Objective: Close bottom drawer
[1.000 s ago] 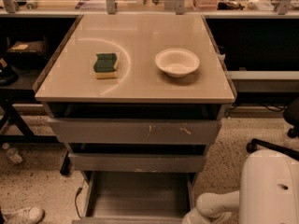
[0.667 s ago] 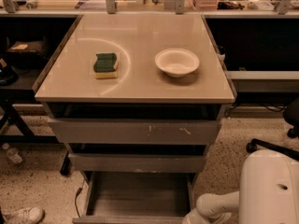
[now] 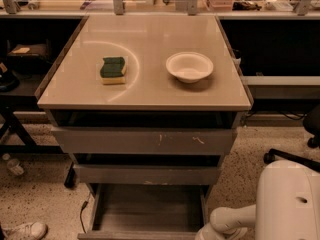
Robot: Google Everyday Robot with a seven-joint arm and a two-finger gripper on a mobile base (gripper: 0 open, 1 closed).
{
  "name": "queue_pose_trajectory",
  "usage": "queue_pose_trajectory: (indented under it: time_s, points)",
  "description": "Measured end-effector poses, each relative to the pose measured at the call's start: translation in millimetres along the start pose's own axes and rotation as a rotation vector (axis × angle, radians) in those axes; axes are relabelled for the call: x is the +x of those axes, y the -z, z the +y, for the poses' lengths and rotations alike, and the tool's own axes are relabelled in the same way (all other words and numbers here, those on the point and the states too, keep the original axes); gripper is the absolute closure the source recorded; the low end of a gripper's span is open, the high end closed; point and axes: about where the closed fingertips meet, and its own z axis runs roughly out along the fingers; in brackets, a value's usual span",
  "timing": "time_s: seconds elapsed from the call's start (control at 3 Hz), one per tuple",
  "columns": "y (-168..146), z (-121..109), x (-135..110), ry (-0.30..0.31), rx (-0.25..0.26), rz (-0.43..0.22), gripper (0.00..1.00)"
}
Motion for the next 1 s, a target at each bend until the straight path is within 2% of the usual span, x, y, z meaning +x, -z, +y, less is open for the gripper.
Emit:
queue_pose_trajectory:
  time_s: [0.33, 0.67, 1.0]
  points:
    - [0.0, 0.0, 0.0, 0.000, 0.000, 0.000, 0.13]
    - [0.0, 0.0, 0.0, 0.000, 0.000, 0.000, 0.00]
    - [-0.1, 0.1, 0.0, 0.000, 0.000, 0.000, 0.00]
